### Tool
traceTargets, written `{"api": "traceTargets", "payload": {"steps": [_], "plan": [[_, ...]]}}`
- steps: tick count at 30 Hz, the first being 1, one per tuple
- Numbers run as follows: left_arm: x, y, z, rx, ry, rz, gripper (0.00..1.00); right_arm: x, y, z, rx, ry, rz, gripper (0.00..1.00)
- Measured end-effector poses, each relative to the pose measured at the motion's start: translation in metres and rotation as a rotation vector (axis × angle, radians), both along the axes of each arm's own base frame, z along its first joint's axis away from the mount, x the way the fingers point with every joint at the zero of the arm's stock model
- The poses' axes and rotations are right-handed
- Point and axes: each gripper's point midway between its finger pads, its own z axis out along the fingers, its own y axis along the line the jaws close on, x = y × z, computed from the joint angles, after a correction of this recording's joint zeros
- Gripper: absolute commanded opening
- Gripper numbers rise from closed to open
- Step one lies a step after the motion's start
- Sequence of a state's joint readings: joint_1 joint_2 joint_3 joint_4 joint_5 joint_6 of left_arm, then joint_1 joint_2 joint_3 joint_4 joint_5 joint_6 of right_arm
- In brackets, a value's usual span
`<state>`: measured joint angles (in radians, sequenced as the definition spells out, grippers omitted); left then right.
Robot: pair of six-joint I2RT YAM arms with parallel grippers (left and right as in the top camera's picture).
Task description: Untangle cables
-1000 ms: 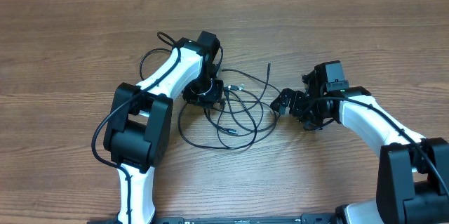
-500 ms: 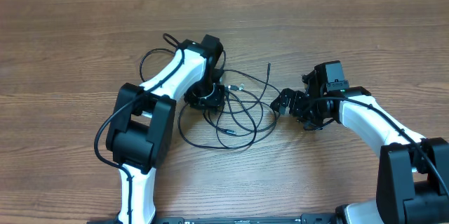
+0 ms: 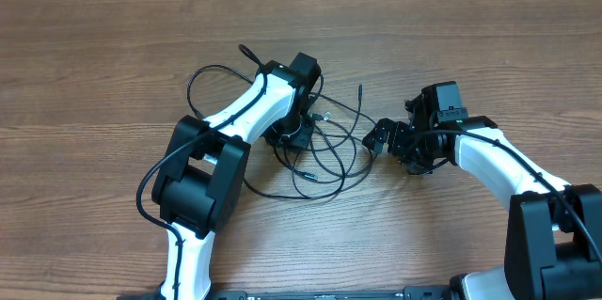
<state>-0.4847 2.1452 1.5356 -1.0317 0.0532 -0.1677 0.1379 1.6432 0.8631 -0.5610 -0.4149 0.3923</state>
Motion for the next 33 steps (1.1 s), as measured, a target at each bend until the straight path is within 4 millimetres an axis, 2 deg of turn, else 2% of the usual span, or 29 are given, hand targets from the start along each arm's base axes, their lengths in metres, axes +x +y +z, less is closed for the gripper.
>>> {"api": "traceTargets", "payload": {"steps": [5,9,13,19,28,31,33], "plan": [[0.01,0.0,0.0,0.011,-0.047,0.039,0.18,0.0,0.0,0.0,0.0,0.001,0.0,1.0],[0.017,-0.001,0.0,0.007,-0.076,0.048,0.3,0.0,0.0,0.0,0.0,0.0,0.0,1.0],[0.019,-0.001,0.0,0.009,-0.082,0.062,0.26,0.0,0.0,0.0,0.0,0.0,0.0,1.0],[0.02,-0.002,-0.001,-0.004,-0.113,0.093,0.33,0.0,0.0,0.0,0.0,0.0,0.0,1.0],[0.021,-0.002,-0.001,-0.016,-0.139,0.114,0.31,0.0,0.0,0.0,0.0,0.0,0.0,1.0],[0.022,-0.001,-0.001,-0.013,-0.141,0.117,0.23,0.0,0.0,0.0,0.0,0.0,0.0,1.0],[0.022,0.0,-0.001,-0.007,-0.145,0.119,0.21,0.0,0.0,0.0,0.0,-0.001,0.001,1.0]]}}
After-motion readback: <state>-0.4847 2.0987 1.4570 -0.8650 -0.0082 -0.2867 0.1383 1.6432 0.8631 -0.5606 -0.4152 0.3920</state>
